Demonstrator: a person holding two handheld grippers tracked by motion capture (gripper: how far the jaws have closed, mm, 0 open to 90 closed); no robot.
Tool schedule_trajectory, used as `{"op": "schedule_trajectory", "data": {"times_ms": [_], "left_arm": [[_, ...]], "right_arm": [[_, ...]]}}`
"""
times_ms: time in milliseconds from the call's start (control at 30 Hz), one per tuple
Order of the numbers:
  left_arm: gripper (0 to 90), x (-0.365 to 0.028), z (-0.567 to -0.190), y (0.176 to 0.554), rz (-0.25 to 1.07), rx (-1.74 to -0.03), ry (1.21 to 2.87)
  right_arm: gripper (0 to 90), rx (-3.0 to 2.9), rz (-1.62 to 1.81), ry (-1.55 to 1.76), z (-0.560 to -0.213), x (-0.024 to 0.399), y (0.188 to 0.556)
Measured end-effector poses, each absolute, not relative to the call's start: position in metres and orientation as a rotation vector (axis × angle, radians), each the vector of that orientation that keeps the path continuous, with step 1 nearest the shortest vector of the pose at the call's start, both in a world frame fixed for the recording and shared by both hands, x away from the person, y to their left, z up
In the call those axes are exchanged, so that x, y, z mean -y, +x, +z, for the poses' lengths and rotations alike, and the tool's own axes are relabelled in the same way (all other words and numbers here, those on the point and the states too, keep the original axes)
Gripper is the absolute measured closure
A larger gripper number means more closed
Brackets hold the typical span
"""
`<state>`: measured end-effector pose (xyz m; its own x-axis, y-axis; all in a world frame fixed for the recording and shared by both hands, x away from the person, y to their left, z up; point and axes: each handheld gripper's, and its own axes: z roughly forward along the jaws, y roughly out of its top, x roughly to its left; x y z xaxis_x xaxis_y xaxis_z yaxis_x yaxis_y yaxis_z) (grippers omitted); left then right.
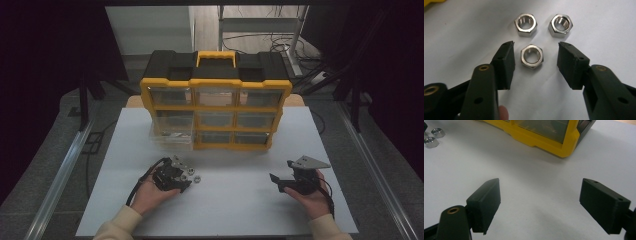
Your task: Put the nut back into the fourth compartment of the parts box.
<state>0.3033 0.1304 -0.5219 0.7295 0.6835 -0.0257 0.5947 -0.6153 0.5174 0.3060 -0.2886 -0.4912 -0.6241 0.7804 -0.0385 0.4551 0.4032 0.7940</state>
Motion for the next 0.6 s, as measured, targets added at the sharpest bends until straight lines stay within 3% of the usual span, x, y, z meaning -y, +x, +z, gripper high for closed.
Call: {"op": "schedule_trajectory", "data": {"times_ms": [400, 600], "left_arm": [[56.1, -0.1298, -0.5231, 0.3055, 0.193, -0.983, 2.421], [64.0, -0.1301, -0.5225, 0.3051, 0.197, -0.977, 2.427]], "right_arm": [[17.5, -2.261, 1.086, 1.061, -0.4918, 0.2875, 0.306], [17.5, -2.261, 1.087, 1.058, -0.4916, 0.2869, 0.3057]]}}
